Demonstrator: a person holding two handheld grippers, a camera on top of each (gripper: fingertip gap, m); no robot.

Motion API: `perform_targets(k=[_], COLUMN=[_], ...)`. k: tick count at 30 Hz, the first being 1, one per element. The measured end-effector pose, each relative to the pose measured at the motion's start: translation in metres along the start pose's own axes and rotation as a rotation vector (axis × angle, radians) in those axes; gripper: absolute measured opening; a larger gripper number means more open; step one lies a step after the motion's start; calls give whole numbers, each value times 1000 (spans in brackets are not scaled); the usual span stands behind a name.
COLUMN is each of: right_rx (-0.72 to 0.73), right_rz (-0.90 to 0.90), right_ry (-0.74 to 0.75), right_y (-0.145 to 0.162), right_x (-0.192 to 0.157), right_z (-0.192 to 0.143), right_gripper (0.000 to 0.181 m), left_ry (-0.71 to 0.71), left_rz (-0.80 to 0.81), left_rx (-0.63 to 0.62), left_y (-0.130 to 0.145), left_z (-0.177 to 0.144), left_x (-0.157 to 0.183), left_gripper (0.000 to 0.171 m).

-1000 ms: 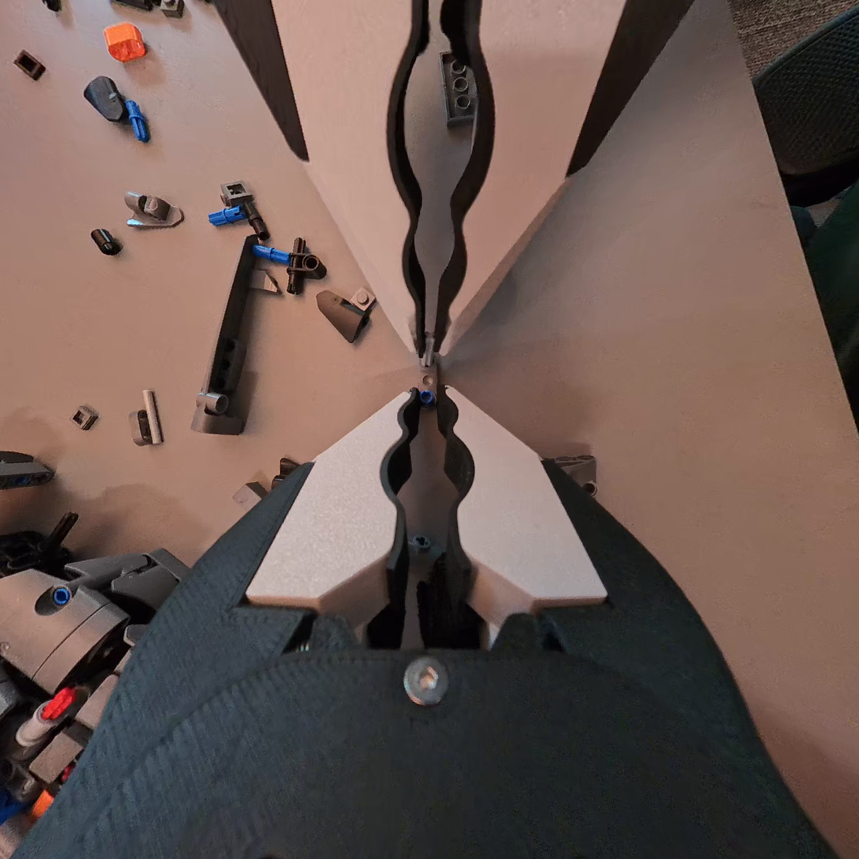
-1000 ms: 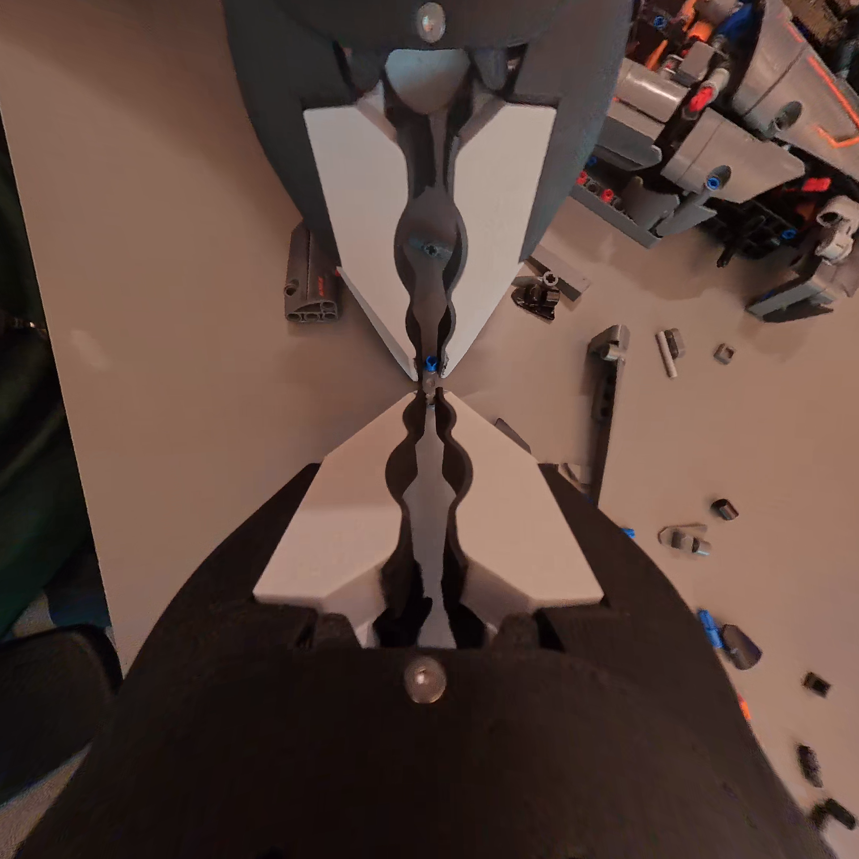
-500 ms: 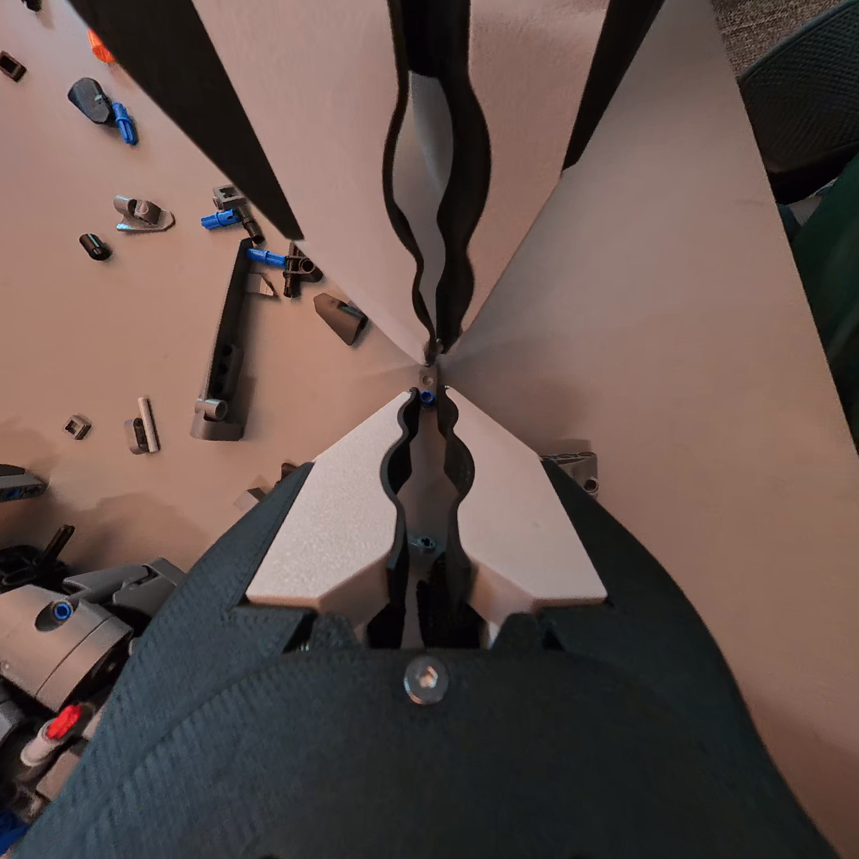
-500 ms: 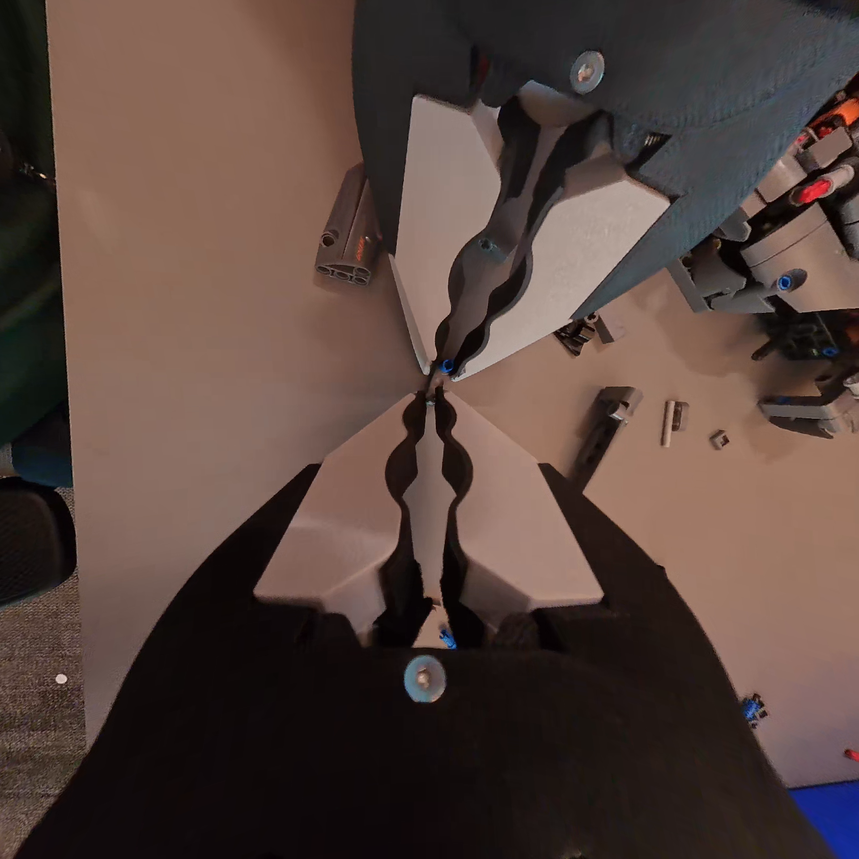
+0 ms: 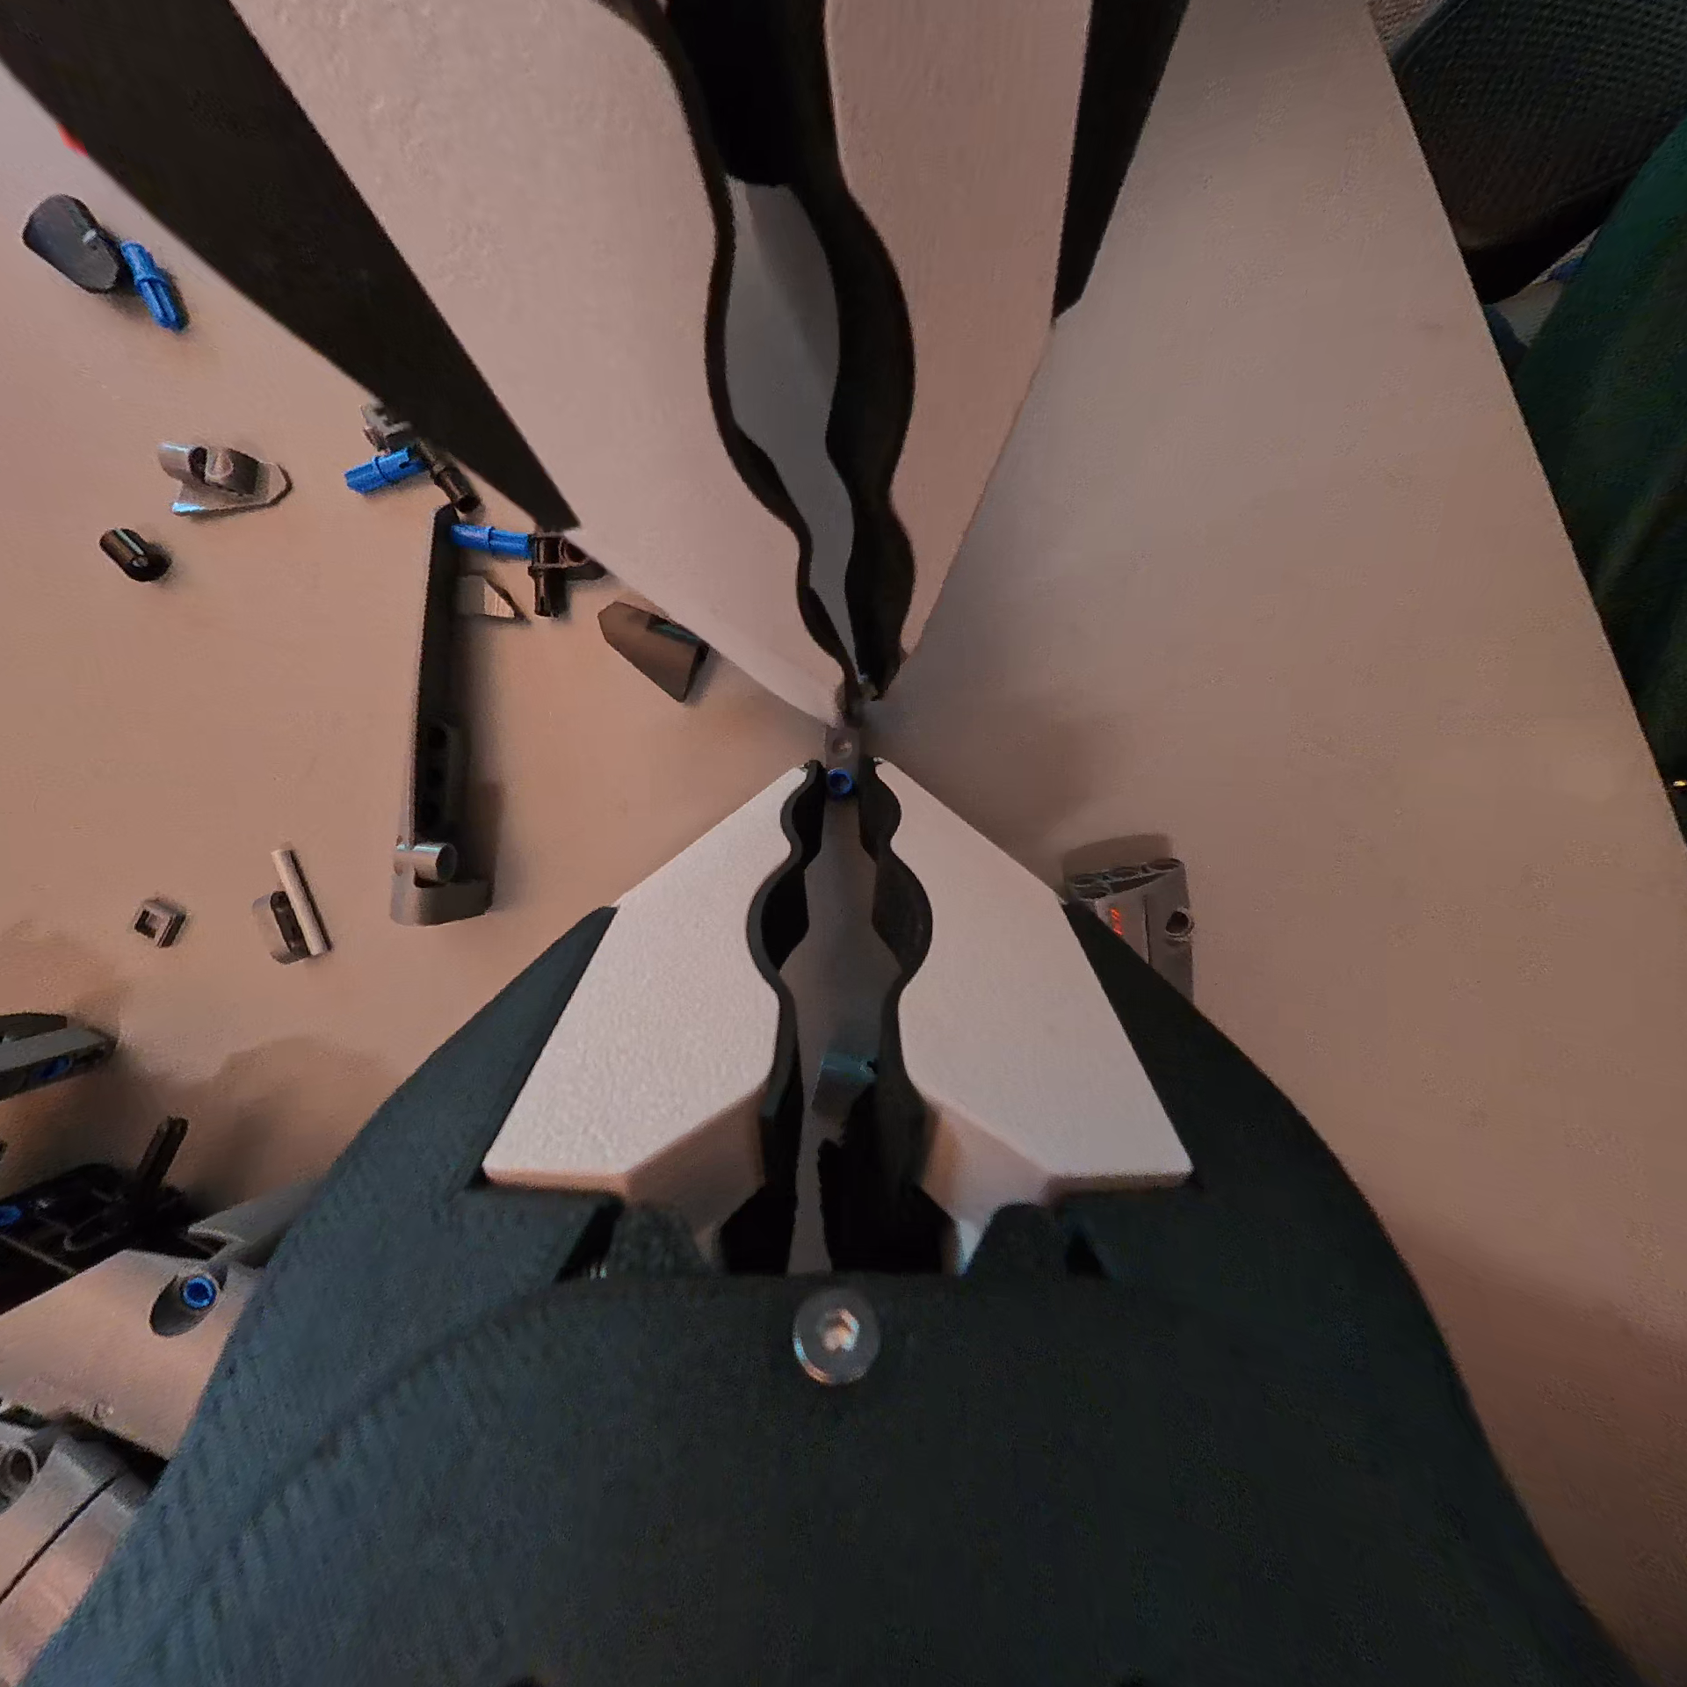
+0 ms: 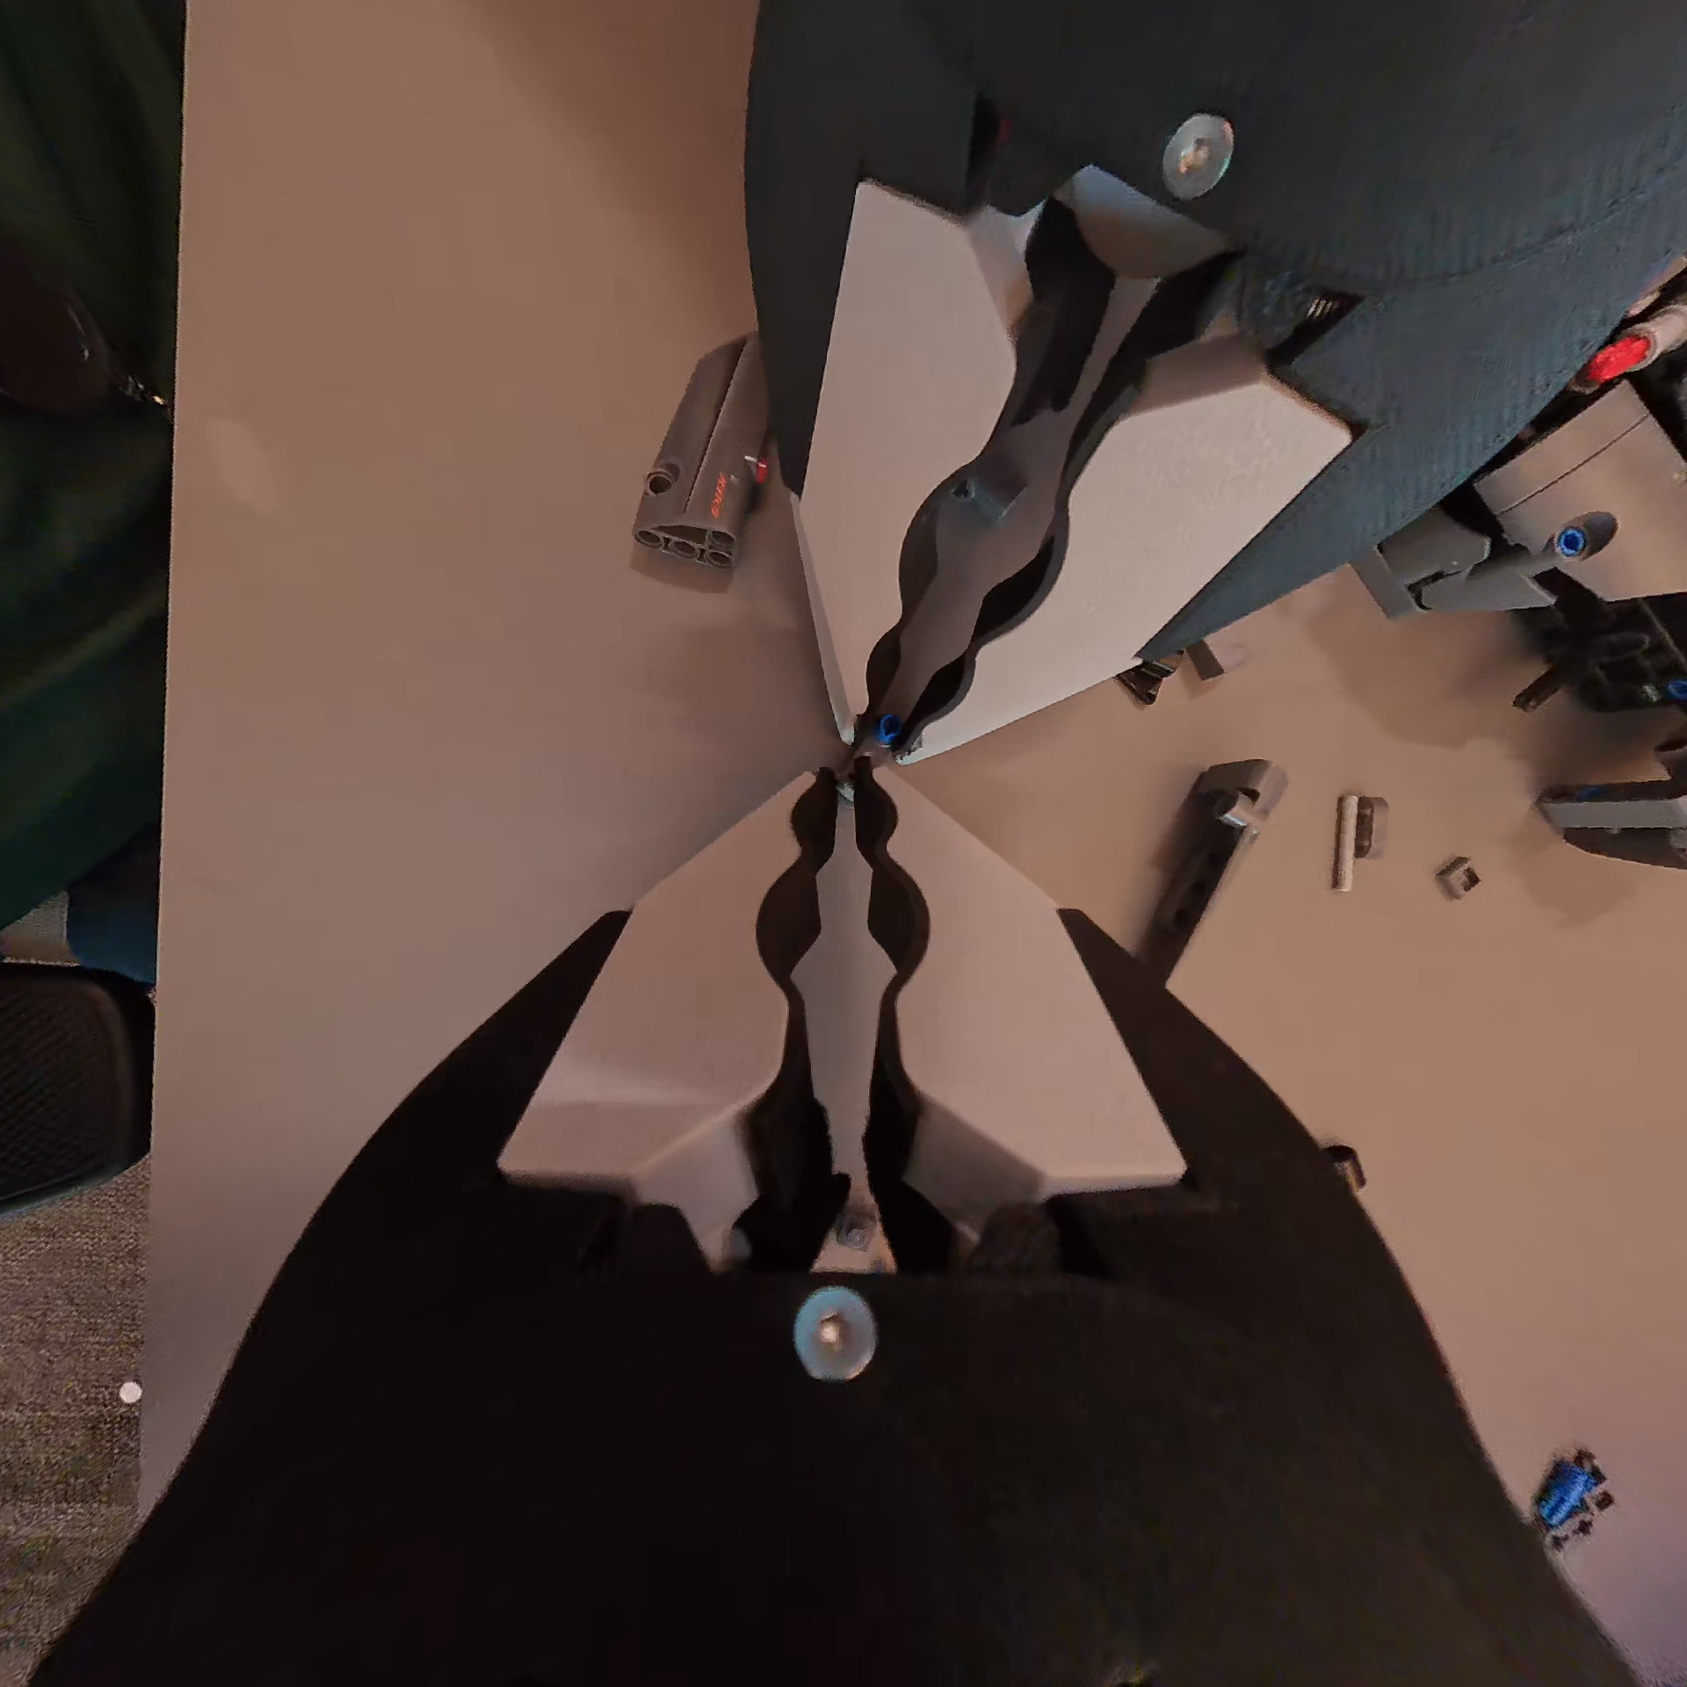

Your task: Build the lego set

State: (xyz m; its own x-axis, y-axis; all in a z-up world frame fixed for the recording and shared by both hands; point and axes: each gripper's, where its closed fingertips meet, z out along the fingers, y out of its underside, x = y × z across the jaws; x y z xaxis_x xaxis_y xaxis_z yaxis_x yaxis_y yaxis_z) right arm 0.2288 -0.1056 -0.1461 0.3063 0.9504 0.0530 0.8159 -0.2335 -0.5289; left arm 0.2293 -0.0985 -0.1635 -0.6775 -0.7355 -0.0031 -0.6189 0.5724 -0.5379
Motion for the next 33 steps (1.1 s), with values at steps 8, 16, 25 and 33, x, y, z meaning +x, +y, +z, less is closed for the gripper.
perform_targets(k=[8,16,25,33], right_rx=[77,77,159,274], right_rz=[89,153,228,233], right_ry=[15,24,54,320], right_y=[0,6,-4,-19], right_x=[1,3,11,29], right_z=[2,5,-7,-56], right_gripper=[2,2,17,24], left_ry=[8,2,0,-87], left_rz=[-13,-8,-52,-156], left_rx=[15,14,34,141], left_y=[0,-1,-2,-22], left_z=[0,1,1,-31], left_x=[0,-1,-1,-8], left_gripper=[6,6,5,5])
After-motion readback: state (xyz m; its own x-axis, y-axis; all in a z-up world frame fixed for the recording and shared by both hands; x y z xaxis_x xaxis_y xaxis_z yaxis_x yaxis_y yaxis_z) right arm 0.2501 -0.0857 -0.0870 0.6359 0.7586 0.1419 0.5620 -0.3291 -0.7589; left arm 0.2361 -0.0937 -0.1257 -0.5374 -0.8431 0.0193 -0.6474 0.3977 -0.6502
